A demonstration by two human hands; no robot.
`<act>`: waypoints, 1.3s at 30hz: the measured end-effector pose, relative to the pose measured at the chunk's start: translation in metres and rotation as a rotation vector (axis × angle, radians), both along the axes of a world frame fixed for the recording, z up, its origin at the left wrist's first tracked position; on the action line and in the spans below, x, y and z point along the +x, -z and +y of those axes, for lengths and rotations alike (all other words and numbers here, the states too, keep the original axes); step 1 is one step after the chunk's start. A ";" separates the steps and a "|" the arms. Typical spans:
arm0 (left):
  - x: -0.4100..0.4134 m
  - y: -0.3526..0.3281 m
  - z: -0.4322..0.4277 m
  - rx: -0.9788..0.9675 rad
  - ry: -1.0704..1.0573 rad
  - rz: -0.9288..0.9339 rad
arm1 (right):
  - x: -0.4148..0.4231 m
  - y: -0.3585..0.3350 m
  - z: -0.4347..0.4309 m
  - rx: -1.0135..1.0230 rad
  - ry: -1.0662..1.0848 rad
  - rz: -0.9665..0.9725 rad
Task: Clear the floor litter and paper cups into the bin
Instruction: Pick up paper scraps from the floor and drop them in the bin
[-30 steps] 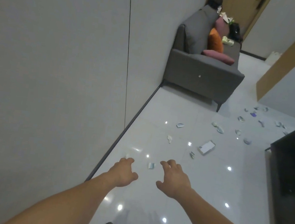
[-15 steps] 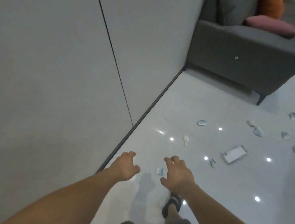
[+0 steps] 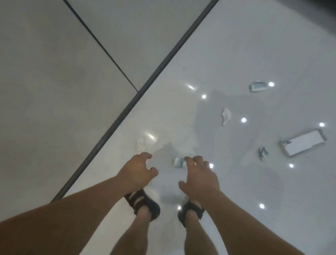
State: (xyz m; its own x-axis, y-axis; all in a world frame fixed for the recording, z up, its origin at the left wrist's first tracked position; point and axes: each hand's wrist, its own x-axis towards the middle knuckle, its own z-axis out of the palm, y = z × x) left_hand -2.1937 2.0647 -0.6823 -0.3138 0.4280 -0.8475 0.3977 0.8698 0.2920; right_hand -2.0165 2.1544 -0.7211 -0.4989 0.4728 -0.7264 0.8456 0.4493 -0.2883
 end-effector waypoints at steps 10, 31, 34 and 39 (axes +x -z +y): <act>0.013 0.295 -0.015 -0.045 -0.019 -0.079 | 0.000 0.292 -0.013 0.035 -0.148 -0.094; 0.003 0.372 -0.061 0.085 -0.435 -0.212 | -0.047 0.365 -0.065 0.069 -0.168 0.291; -0.020 0.362 -0.072 0.097 -0.500 -0.183 | -0.070 0.352 -0.064 0.014 -0.226 0.349; -0.054 0.360 -0.104 0.130 -0.587 -0.101 | -0.117 0.354 -0.060 -0.069 -0.417 0.345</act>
